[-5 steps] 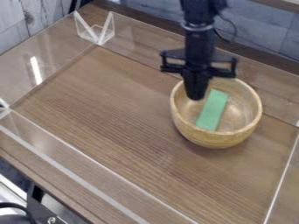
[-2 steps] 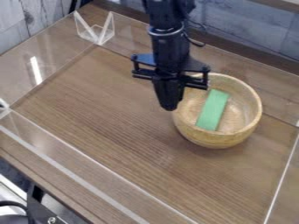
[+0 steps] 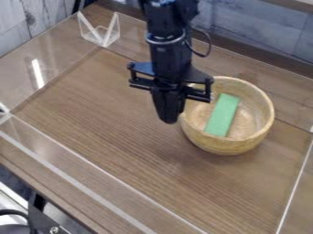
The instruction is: Move green stick from inside the wooden bowl to the table next to it
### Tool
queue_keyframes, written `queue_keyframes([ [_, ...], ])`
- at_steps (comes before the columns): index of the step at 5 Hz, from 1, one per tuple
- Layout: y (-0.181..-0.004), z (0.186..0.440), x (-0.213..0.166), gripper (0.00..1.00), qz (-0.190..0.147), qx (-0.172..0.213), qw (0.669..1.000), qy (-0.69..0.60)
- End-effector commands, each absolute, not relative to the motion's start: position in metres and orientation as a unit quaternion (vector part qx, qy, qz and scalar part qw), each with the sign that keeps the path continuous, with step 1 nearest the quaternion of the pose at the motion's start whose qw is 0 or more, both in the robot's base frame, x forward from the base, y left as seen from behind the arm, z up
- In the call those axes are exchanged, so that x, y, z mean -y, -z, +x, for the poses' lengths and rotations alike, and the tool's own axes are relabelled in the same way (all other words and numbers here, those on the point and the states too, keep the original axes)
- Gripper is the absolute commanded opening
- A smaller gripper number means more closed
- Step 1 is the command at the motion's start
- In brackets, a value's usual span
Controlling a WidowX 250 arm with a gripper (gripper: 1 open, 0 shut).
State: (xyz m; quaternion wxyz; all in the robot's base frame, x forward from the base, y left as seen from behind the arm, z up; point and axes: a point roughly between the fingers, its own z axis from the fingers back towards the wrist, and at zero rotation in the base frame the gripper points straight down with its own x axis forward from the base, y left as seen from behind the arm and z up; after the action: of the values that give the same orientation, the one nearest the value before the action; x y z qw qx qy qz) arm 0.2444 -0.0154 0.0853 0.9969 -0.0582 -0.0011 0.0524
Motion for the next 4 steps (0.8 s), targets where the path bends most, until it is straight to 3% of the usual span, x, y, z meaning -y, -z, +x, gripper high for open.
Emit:
queue_keyframes([
  [1,-0.098,0.237,0.008,0.0,-0.053,0.017,0.998,-0.036],
  [3,-0.101,0.217,-0.002,0.0,-0.048,0.008,0.999,-0.001],
  [4,-0.084,0.212,-0.014,0.0,-0.047,0.006,0.999,0.006],
])
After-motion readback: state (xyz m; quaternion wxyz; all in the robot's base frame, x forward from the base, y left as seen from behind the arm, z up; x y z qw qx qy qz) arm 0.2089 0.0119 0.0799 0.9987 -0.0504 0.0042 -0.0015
